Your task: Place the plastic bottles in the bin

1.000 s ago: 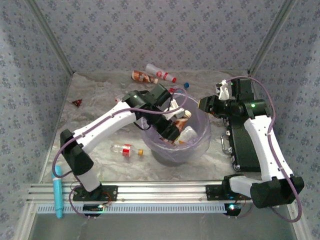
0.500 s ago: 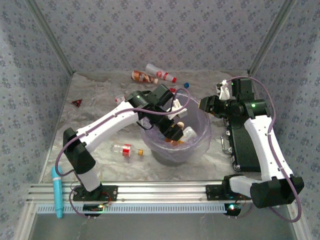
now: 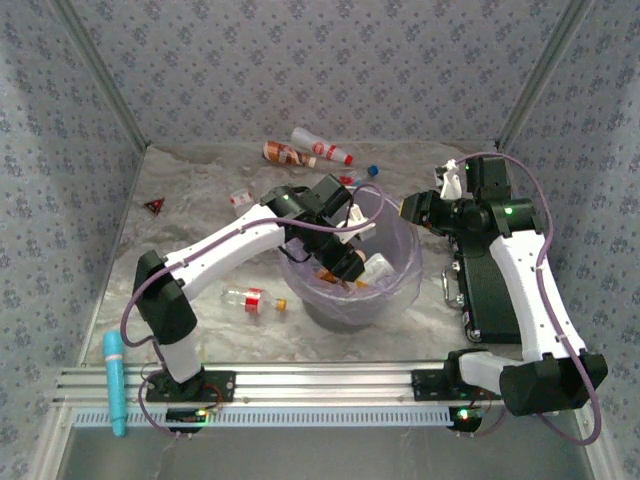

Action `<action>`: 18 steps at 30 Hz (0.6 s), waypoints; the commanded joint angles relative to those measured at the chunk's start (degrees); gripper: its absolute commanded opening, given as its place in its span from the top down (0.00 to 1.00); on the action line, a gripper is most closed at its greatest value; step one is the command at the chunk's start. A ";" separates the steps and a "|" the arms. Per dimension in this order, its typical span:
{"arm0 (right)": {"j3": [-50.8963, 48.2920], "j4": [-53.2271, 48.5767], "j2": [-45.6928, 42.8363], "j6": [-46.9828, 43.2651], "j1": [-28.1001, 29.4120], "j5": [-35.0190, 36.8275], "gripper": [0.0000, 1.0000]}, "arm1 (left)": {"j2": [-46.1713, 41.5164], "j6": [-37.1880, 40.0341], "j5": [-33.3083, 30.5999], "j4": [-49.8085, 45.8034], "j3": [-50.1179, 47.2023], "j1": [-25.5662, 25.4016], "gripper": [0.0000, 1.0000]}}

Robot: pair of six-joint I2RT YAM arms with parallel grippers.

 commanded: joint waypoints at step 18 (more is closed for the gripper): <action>0.28 -0.85 0.14 -0.96 -0.31 1.06 0.57 | -12.83 -5.89 -7.19 -4.97 11.59 10.03 0.11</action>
